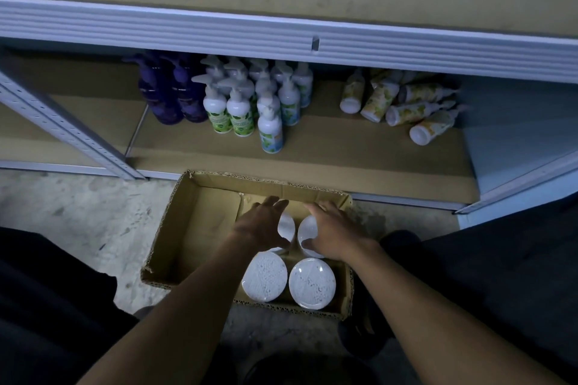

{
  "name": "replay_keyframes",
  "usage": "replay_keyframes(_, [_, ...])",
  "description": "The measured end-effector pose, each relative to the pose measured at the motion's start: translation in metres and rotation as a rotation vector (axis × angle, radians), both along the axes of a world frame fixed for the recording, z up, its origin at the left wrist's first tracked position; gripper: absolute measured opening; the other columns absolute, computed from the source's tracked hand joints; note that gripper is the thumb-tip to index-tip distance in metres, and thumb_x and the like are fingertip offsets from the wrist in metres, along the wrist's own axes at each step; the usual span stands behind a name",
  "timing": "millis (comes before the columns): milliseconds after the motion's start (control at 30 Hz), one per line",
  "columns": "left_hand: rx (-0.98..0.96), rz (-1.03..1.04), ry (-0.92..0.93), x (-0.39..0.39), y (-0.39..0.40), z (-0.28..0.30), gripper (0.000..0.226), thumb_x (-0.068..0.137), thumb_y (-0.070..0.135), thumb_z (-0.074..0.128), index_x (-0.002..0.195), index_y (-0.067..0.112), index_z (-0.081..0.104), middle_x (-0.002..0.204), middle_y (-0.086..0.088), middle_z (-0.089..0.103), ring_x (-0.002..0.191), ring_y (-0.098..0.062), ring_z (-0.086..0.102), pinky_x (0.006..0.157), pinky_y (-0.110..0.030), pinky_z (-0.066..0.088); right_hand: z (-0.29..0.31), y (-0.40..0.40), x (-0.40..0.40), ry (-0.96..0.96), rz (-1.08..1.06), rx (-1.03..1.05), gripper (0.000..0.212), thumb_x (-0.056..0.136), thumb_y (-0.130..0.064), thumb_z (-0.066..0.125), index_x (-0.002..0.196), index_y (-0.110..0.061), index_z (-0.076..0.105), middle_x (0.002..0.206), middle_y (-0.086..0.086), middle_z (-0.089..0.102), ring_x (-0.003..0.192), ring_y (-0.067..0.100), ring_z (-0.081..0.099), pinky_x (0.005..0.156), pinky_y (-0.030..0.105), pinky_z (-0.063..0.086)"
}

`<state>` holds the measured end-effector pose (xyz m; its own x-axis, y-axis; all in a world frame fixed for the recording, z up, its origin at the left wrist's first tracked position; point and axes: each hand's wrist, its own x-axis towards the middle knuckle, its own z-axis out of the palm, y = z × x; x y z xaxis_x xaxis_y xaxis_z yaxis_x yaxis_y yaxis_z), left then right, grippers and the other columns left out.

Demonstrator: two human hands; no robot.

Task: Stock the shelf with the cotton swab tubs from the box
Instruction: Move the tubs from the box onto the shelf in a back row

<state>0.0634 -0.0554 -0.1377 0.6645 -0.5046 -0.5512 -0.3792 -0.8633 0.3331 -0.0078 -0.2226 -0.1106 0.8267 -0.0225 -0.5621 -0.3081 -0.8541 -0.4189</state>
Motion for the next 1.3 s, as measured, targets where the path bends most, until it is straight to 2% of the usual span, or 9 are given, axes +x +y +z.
replay_keyframes(100, [0.038, -0.018, -0.014, -0.002, 0.0, -0.007, 0.102, 0.076, 0.04, 0.081, 0.157, 0.024, 0.022, 0.164, 0.001, 0.019, 0.144, -0.029, 0.032, 0.11, -0.045, 0.041, -0.01, 0.003, -0.001, 0.01, -0.011, -0.006, 0.089, 0.085, -0.034, 0.076, 0.155, -0.033, 0.022, 0.161, -0.001, 0.013, 0.144, 0.028, 0.025, 0.106, 0.045, 0.04])
replay_keyframes(200, [0.055, -0.011, -0.011, 0.0, 0.005, -0.01, 0.102, 0.076, 0.039, 0.082, 0.157, 0.023, 0.022, 0.164, -0.001, 0.02, 0.143, -0.03, 0.033, 0.111, -0.045, 0.041, -0.018, 0.006, -0.001, 0.017, -0.011, -0.017, 0.094, 0.08, -0.042, 0.078, 0.156, -0.033, 0.022, 0.16, -0.001, 0.015, 0.142, 0.028, 0.027, 0.107, 0.047, 0.04])
replay_keyframes(567, [-0.014, 0.036, 0.033, -0.001, 0.006, -0.02, 0.113, 0.068, 0.041, 0.087, 0.157, 0.019, 0.021, 0.16, -0.003, 0.027, 0.141, -0.031, 0.035, 0.109, -0.047, 0.042, -0.043, 0.008, -0.002, 0.024, -0.03, -0.06, 0.104, 0.064, -0.061, 0.082, 0.149, -0.03, 0.03, 0.151, 0.001, 0.024, 0.134, 0.032, 0.038, 0.099, 0.051, 0.047])
replay_keyframes(733, [0.01, 0.008, 0.015, -0.002, 0.004, -0.018, 0.115, 0.069, 0.043, 0.086, 0.158, 0.017, 0.018, 0.159, -0.003, 0.024, 0.14, -0.031, 0.031, 0.109, -0.045, 0.043, -0.05, 0.01, -0.002, 0.015, -0.055, -0.046, 0.108, 0.063, -0.062, 0.083, 0.15, -0.027, 0.03, 0.153, 0.005, 0.021, 0.135, 0.032, 0.035, 0.102, 0.05, 0.045])
replay_keyframes(1067, [0.028, -0.019, -0.017, -0.006, 0.002, -0.016, 0.116, 0.072, 0.042, 0.085, 0.159, 0.015, 0.013, 0.157, -0.006, 0.025, 0.139, -0.032, 0.032, 0.106, -0.042, 0.045, -0.052, 0.011, -0.006, -0.022, -0.062, -0.097, 0.094, 0.071, -0.054, 0.082, 0.147, -0.029, 0.033, 0.149, 0.007, 0.024, 0.128, 0.033, 0.04, 0.096, 0.047, 0.05])
replay_keyframes(1300, [0.004, -0.009, -0.024, -0.006, 0.001, -0.01, 0.111, 0.074, 0.039, 0.084, 0.158, 0.014, 0.017, 0.157, -0.006, 0.027, 0.138, -0.032, 0.033, 0.107, -0.041, 0.044, -0.044, 0.012, -0.003, -0.02, -0.069, -0.094, 0.086, 0.074, -0.045, 0.082, 0.145, -0.026, 0.037, 0.147, 0.007, 0.025, 0.126, 0.034, 0.044, 0.094, 0.046, 0.051])
